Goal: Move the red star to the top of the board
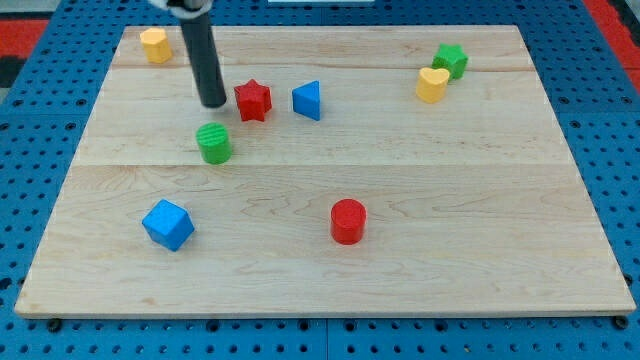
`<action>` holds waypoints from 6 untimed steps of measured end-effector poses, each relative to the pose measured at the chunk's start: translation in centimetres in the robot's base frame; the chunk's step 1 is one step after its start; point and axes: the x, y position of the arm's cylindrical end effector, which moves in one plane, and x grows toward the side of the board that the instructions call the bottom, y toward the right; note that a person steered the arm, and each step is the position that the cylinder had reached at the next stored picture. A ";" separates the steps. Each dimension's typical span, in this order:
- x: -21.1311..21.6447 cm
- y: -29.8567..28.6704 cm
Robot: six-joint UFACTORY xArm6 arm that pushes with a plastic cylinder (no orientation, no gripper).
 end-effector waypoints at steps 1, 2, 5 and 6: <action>1.6 4.6; -2.7 6.5; -8.2 0.9; -10.2 7.3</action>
